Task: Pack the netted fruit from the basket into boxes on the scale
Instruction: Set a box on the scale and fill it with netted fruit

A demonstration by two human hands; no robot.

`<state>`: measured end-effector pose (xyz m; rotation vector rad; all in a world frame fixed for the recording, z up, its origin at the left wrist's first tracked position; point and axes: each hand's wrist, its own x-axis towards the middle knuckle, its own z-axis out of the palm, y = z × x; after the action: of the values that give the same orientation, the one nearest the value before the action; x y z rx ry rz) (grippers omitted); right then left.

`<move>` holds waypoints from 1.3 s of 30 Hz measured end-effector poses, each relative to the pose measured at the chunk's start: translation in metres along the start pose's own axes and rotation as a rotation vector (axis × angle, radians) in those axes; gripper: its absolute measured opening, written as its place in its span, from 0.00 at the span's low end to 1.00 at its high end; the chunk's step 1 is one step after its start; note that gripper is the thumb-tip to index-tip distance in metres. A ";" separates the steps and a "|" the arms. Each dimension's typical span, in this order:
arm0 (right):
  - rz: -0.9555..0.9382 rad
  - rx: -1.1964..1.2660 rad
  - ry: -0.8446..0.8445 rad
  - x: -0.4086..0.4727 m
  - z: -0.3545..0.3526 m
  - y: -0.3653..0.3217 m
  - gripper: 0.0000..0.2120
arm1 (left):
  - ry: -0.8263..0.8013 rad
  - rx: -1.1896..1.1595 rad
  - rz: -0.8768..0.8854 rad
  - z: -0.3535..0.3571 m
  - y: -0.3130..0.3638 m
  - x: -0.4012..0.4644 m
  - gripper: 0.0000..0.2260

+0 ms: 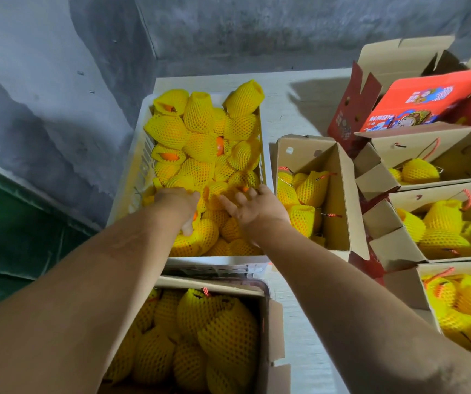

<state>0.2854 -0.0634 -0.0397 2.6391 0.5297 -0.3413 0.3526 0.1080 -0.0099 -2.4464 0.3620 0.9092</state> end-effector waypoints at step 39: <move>0.242 2.038 0.728 -0.211 -0.172 -0.144 0.04 | 0.023 -2.765 0.316 0.126 -0.029 -0.286 0.22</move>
<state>0.0628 0.0688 0.1267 4.7402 -0.3114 0.6149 0.0851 0.2213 0.1093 -4.2320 -2.1572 2.2638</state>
